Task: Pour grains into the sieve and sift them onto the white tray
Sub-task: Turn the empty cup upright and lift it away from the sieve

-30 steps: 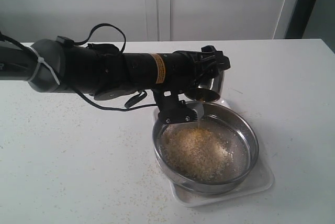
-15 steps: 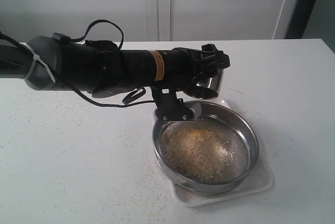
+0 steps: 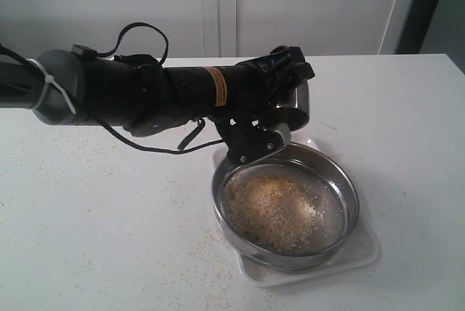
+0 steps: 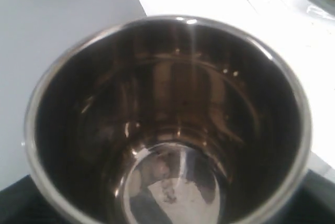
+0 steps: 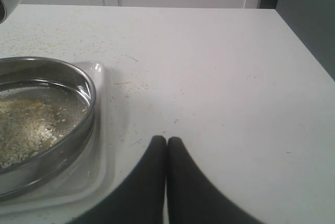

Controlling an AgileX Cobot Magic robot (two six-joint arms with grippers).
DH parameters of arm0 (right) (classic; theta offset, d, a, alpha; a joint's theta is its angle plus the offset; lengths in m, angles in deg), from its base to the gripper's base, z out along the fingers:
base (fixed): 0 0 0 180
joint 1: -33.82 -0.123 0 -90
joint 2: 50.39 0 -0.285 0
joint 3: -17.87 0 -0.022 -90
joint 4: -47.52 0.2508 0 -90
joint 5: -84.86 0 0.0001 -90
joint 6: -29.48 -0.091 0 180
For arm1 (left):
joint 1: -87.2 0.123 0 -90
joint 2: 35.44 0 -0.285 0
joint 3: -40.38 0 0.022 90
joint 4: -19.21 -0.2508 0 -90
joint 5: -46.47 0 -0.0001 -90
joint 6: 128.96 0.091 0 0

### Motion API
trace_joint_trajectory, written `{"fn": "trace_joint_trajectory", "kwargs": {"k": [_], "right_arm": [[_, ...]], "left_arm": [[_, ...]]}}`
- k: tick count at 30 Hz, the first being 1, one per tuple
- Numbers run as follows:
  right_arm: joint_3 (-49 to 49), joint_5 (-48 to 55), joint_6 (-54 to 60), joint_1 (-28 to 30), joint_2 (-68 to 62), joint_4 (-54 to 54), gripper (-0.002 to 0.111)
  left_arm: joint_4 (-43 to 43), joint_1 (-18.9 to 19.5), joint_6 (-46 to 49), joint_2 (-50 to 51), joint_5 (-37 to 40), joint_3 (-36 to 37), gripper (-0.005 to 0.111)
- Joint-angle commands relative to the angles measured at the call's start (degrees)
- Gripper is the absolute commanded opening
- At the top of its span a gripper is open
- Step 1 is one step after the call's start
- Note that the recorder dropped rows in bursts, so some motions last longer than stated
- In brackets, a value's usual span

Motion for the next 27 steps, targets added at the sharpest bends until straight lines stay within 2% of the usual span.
{"fn": "trace_joint_trajectory", "kwargs": {"k": [1,5,10,17,22,27], "right_arm": [[-0.34,-0.79,-0.05,0.16,0.28,-0.09,0.000],[-0.34,-0.79,-0.05,0.16,0.28,-0.09,0.000],[-0.34,-0.79,-0.05,0.16,0.28,-0.09,0.000],[-0.34,-0.79,-0.05,0.16,0.28,-0.09,0.000],[-0.34,-0.79,-0.05,0.16,0.28,-0.09,0.000],[-0.34,-0.79,-0.05,0.16,0.28,-0.09,0.000]], "left_arm": [[4.47,-0.30,-8.54,-0.88,-0.16,-0.32,0.000],[15.91,-0.30,-18.56,-0.90,1.38,-0.32,0.000],[21.72,-0.30,-25.77,-1.26,8.71,-0.20,0.000],[21.99,-0.30,-45.33,-3.25,13.01,-0.08,0.000],[21.99,-0.30,-59.52,-6.40,20.91,-0.08,0.000],[21.99,-0.30,-67.90,-7.47,24.42,-0.08,0.000]]}}
